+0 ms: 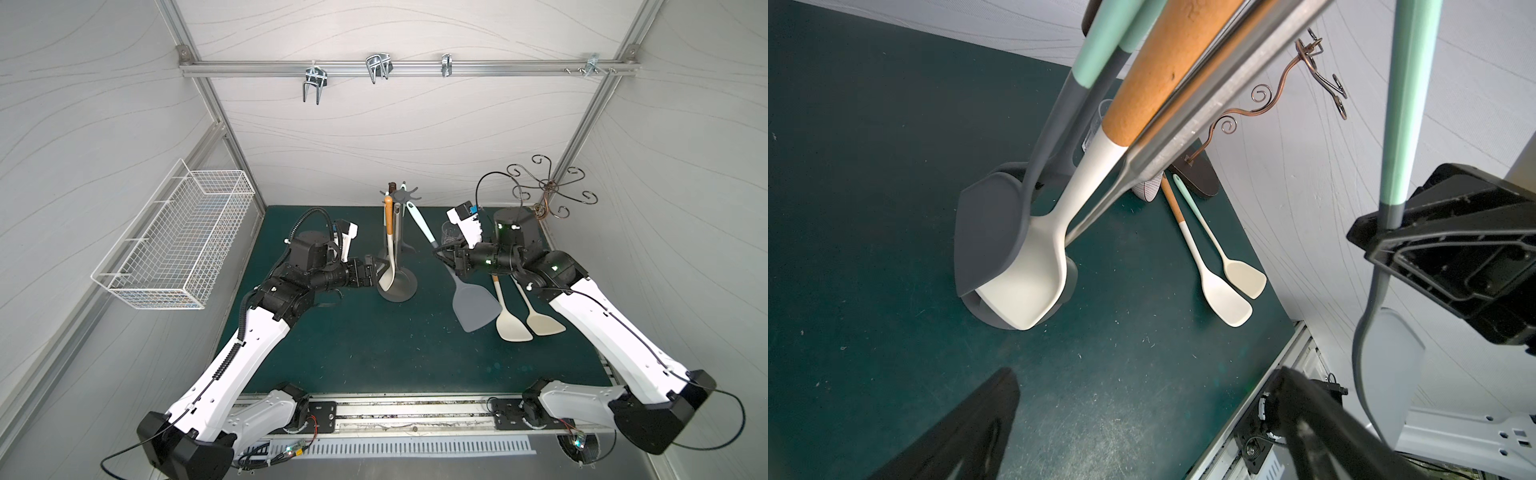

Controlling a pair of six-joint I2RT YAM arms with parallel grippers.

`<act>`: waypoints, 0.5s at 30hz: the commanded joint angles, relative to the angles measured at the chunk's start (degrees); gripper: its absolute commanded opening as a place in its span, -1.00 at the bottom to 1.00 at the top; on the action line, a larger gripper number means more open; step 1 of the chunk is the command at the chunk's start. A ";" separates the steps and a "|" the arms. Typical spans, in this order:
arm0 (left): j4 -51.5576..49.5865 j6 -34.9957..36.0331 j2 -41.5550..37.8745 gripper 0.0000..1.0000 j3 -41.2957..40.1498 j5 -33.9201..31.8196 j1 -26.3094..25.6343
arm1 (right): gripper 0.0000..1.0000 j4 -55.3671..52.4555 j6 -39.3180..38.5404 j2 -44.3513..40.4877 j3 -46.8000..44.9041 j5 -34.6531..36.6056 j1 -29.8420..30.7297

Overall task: Take the spatula off the kitchen utensil rack
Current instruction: Take off the spatula from the rack.

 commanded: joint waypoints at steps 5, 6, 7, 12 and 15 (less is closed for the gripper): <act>1.08 0.50 0.57 0.99 2.42 0.83 -0.68 | -1.00 17.45 9.72 -4.48 -6.37 -8.27 -2.29; 1.11 0.46 0.65 0.99 2.38 0.88 -0.81 | -1.00 18.40 10.59 -4.51 -7.41 -8.51 -2.45; 1.20 0.38 0.65 0.99 2.27 1.01 -0.98 | -1.00 19.43 11.52 -4.66 -8.55 -8.44 -2.64; 1.27 0.37 0.52 0.99 2.06 0.52 -1.80 | -1.00 29.94 14.54 -5.82 -14.40 -9.93 -2.93; 1.45 0.19 0.59 0.99 1.82 0.32 -2.32 | -1.00 37.37 16.17 -5.49 -17.12 -11.54 -2.99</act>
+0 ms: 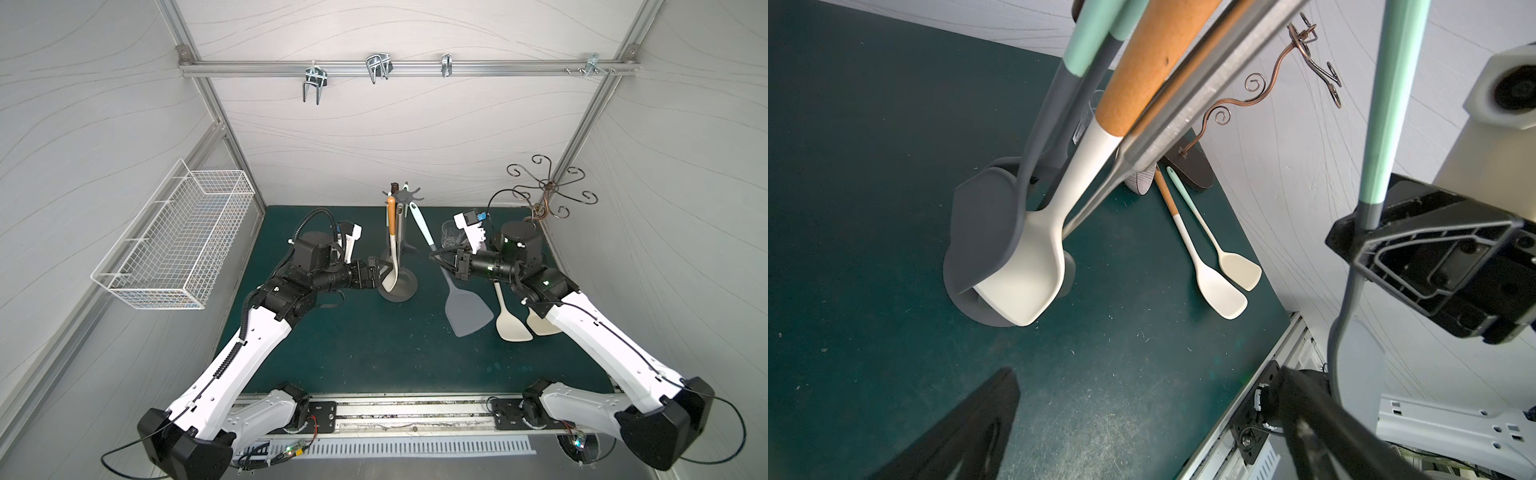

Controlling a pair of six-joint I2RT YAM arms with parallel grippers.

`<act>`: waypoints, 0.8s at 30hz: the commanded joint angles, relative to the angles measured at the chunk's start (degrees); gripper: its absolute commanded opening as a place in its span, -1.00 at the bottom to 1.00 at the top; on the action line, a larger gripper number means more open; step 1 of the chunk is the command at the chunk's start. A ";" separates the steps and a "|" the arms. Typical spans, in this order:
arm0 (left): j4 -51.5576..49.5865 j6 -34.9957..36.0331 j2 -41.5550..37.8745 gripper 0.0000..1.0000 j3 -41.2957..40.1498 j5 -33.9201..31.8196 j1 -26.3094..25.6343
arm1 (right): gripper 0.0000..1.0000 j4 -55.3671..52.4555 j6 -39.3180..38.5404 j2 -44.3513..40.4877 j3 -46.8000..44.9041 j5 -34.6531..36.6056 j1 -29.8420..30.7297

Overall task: Take the spatula off the kitchen utensil rack
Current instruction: Take off the spatula from the rack.

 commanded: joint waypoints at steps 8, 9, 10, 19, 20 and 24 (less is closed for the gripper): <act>1.16 0.41 0.18 0.99 1.73 -0.43 -1.83 | -1.00 30.07 10.09 1.18 -7.97 -6.58 -1.03; 1.09 0.41 0.18 0.99 1.76 -0.43 -1.86 | -1.00 32.30 11.16 1.20 -8.99 -6.94 -1.24; 1.08 0.49 0.12 0.99 1.65 -0.43 -1.93 | -1.00 34.77 12.40 1.18 -10.14 -7.02 -1.38; 1.08 0.41 -0.01 0.99 1.56 -0.61 -2.42 | -1.00 48.16 21.35 2.72 -13.33 -11.08 -4.64; 1.03 0.41 -0.07 0.99 1.42 -0.69 -2.39 | -1.00 49.91 22.69 3.39 -13.28 -11.85 -4.89; 0.89 0.30 -0.26 0.99 1.35 -0.85 -2.55 | -1.00 54.51 26.99 5.97 -13.43 -13.72 -5.09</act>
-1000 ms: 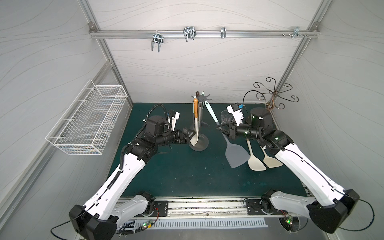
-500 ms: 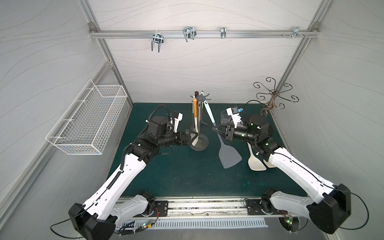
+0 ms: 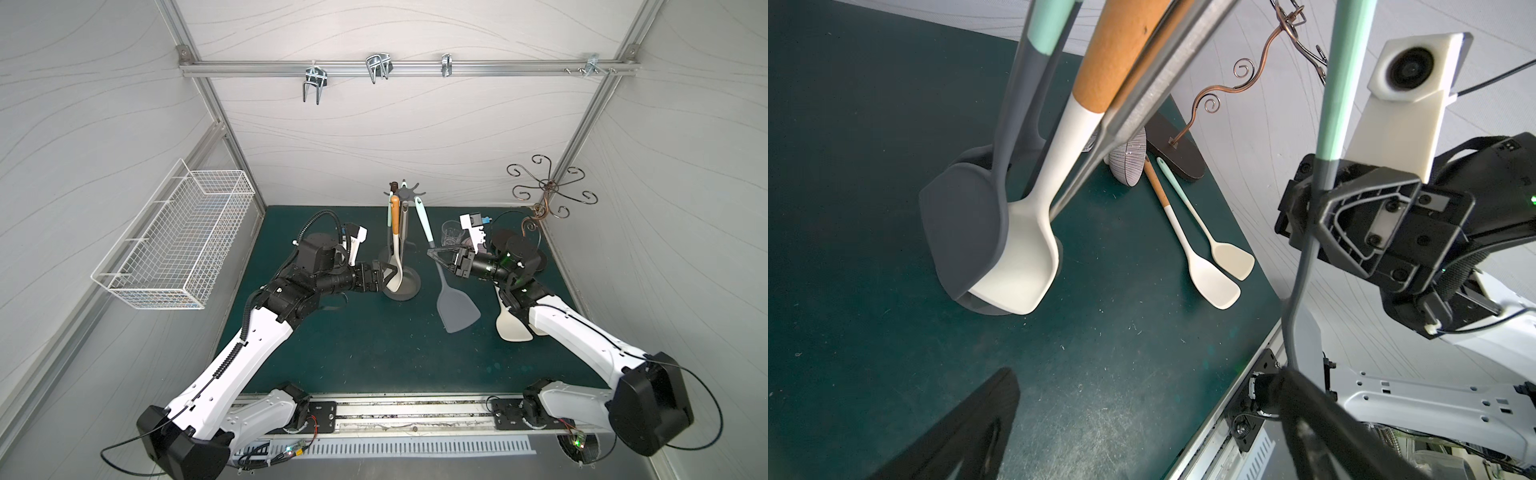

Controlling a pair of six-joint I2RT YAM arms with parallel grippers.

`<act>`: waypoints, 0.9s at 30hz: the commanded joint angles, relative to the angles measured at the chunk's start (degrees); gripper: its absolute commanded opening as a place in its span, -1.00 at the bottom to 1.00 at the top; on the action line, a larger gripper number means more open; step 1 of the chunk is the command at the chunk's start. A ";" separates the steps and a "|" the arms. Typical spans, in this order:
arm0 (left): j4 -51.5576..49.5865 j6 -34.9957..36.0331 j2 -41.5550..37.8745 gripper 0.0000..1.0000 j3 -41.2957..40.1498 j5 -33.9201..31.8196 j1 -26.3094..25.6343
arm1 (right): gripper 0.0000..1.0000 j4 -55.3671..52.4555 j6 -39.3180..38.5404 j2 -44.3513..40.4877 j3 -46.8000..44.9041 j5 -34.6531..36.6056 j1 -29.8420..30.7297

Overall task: Take the spatula off the kitchen utensil rack
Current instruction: Take off the spatula from the rack.

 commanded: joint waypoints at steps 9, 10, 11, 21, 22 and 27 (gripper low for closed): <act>0.23 0.41 -0.75 0.99 1.48 -0.74 -0.57 | -1.00 11.82 2.62 -4.70 -1.98 0.35 -1.51; 0.49 0.35 -0.65 0.99 1.46 -0.70 -0.64 | -1.00 10.37 2.50 -4.58 -1.25 -0.28 -1.59; 0.54 0.26 -0.46 0.99 1.54 -0.67 -0.82 | -1.00 9.94 3.12 -4.06 -0.72 -1.15 -1.83; 0.25 0.34 -0.31 0.99 1.64 -1.40 -2.03 | -1.00 17.27 18.01 0.94 -0.47 -5.99 -5.91; 0.16 0.36 -0.32 0.99 1.65 -1.55 -2.05 | -1.00 18.62 20.35 1.25 -0.67 -6.20 -6.53; -0.32 0.39 -0.70 0.99 1.57 -1.94 -2.25 | -1.00 15.22 24.34 0.68 0.38 -8.15 -7.05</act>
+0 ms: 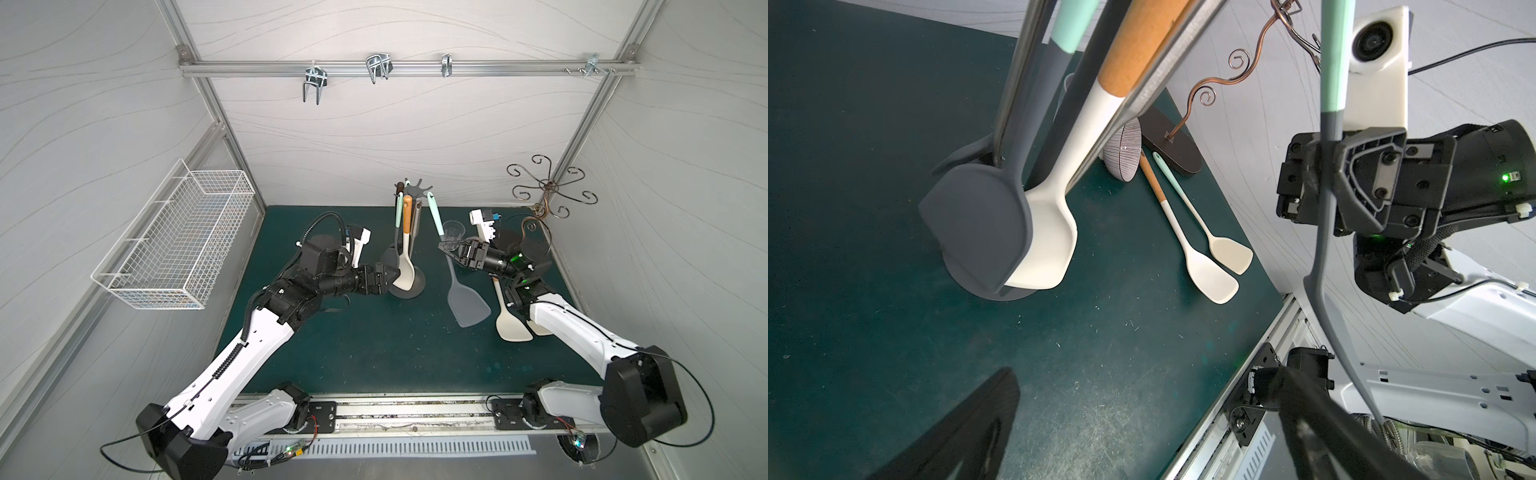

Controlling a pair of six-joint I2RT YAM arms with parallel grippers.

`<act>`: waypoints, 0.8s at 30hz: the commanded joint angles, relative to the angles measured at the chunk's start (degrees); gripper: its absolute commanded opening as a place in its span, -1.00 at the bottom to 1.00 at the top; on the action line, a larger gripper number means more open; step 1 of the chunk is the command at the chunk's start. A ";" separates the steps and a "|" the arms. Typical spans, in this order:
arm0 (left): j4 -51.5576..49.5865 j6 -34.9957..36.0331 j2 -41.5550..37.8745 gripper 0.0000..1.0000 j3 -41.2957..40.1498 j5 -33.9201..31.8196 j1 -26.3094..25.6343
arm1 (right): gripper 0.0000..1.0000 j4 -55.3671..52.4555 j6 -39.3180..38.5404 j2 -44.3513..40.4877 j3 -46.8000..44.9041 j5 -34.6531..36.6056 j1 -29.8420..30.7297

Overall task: Take the spatula off the kitchen utensil rack
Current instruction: Take off the spatula from the rack.

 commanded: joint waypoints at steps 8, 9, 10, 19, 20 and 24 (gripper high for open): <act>-0.29 0.16 -0.90 0.99 1.20 -1.34 -0.63 | -1.00 3.46 6.09 -2.88 2.41 -2.06 -1.14; -0.32 0.09 -1.00 0.99 1.18 -1.47 -0.81 | -1.00 1.92 5.86 -2.72 2.64 -2.44 -1.36; -0.37 0.08 -1.00 0.99 1.19 -1.60 -0.95 | -1.00 1.20 4.89 -2.96 2.44 -2.42 -1.59; -1.72 0.26 -1.10 0.99 1.54 -2.37 -1.86 | -1.00 -16.50 -22.77 -5.28 3.99 -4.15 -3.28; -2.01 0.34 -1.16 0.99 1.56 -2.55 -1.94 | -1.00 -24.01 -26.66 -5.64 6.03 -3.53 -3.58; -2.87 0.50 -2.19 0.99 1.46 -3.34 -2.06 | -1.00 -45.25 -37.25 -7.04 13.28 -1.64 -4.07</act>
